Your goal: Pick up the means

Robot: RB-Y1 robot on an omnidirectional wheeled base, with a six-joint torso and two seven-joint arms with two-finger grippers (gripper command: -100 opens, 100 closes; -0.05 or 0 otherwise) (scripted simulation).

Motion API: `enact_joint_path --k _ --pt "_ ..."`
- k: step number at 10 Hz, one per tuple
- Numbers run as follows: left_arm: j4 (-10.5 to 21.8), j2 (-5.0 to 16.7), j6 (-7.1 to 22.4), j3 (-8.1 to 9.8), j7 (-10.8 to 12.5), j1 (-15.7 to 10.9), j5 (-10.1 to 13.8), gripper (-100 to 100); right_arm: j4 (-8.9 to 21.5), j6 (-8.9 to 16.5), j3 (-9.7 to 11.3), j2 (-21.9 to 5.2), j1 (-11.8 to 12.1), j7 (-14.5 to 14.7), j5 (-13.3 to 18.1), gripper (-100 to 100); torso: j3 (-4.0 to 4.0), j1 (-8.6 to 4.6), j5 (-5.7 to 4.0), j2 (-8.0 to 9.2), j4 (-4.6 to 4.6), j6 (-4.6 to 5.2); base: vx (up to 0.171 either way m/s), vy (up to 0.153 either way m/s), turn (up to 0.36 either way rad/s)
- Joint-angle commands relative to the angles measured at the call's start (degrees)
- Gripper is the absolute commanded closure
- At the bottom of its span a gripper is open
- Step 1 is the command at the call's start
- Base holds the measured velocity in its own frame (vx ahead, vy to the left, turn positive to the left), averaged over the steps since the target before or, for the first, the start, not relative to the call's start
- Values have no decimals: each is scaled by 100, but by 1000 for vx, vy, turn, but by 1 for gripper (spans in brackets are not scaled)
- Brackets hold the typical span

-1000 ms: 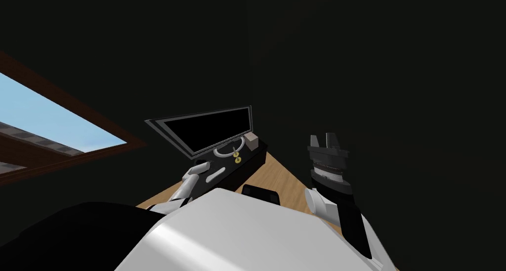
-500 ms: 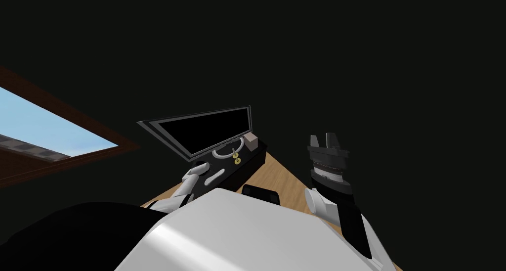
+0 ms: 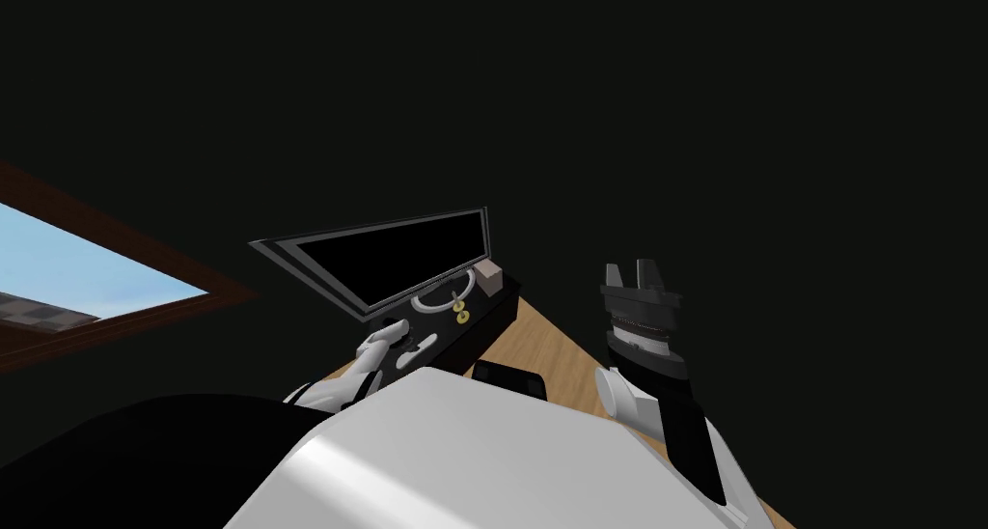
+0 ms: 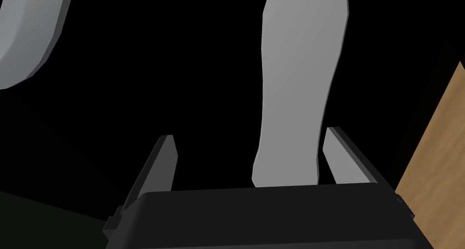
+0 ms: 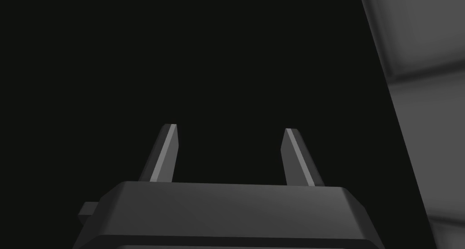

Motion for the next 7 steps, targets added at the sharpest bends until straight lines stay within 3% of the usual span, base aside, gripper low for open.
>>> enact_joint_path --k 1,5,7 --pt "256 44 62 6 -32 -78 63 -100 0 0 0 0 0 0 0 0 0 0 0 0 0 0 15 31 -42" --pt "934 87 306 -14 -30 -294 214 -100 0 0 0 0 0 0 0 0 1 -2 -1 1 0 0 12 35 -67" --pt "1001 87 306 -14 -30 -294 214 -100 0 0 0 0 0 0 0 0 1 1 0 2 0 -2 9 28 -7"
